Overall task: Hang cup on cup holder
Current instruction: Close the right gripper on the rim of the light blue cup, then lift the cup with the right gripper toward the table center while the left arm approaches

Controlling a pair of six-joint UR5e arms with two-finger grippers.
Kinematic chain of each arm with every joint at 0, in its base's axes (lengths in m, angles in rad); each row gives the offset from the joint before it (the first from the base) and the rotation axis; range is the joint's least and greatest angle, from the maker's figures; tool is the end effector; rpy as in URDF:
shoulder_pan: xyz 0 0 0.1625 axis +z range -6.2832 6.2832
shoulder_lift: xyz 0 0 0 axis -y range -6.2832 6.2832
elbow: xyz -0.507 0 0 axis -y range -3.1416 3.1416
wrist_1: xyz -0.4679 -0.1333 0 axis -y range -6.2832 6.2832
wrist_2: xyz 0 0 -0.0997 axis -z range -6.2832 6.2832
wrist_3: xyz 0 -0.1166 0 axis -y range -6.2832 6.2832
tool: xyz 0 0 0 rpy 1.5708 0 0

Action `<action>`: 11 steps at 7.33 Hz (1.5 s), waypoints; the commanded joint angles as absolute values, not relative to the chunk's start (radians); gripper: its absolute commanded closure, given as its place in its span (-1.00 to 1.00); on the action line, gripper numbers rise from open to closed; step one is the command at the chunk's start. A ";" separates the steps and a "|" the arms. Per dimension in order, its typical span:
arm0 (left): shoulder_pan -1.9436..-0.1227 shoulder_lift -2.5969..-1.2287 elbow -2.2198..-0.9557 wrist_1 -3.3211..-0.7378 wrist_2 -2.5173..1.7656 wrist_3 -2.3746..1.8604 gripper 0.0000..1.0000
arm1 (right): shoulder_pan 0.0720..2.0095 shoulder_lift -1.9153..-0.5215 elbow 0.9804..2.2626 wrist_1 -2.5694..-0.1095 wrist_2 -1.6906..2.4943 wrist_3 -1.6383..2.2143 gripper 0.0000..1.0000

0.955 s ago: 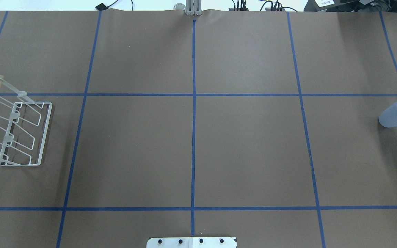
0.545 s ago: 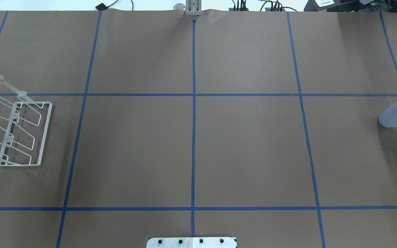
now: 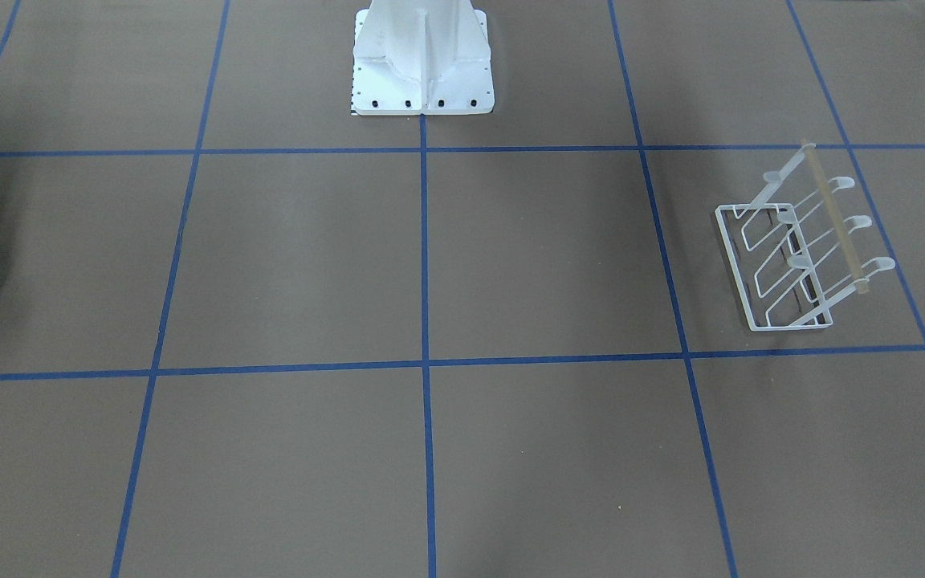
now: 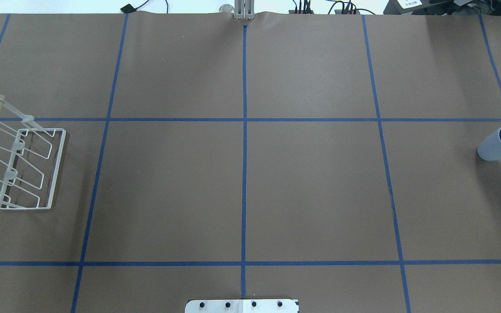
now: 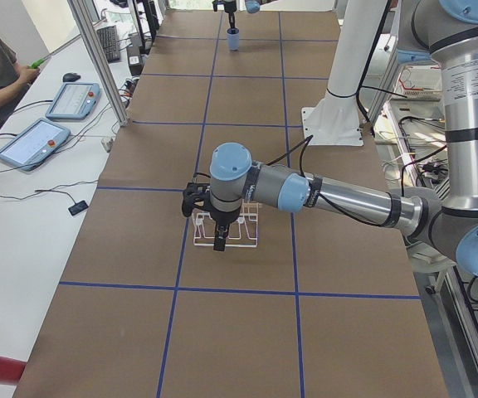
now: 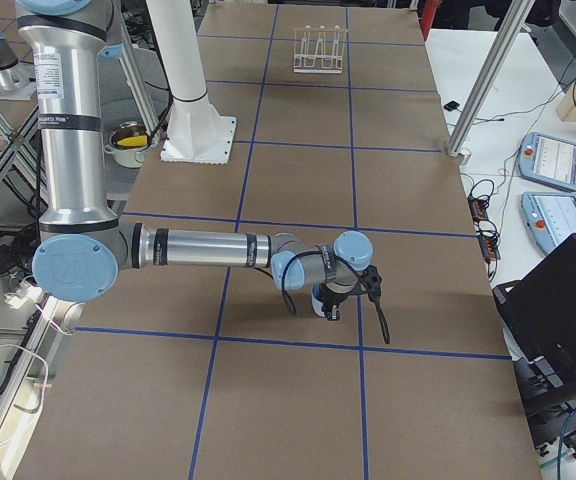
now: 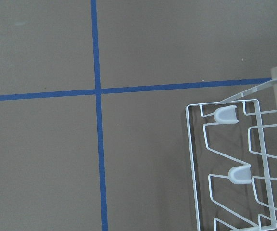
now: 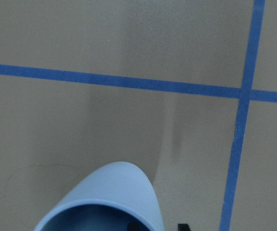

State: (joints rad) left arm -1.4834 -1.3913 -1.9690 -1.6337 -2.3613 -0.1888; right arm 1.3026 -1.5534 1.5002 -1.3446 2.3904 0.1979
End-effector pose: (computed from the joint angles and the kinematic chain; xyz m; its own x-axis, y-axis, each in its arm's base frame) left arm -0.0079 -0.4874 0.6109 0.6872 0.0740 -0.7227 0.0459 0.9884 0.1448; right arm -0.1094 -0.5797 0.7555 0.6639 -0.1095 0.7398 0.1331 0.9907 0.0272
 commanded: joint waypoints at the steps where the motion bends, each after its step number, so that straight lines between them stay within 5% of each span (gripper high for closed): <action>1: -1.483 -1.391 -1.973 -1.635 -2.362 -0.189 -0.96 | 1.315 -1.607 1.628 -1.345 2.410 0.196 1.00; 4: -1.468 -1.413 -1.971 -1.701 -2.364 -0.184 -0.96 | 1.310 -1.619 1.851 -1.300 2.482 0.428 1.00; 11: -1.278 -1.589 -1.962 -1.978 -2.401 -0.617 -0.96 | 0.998 -1.330 1.861 -0.617 2.366 1.597 1.00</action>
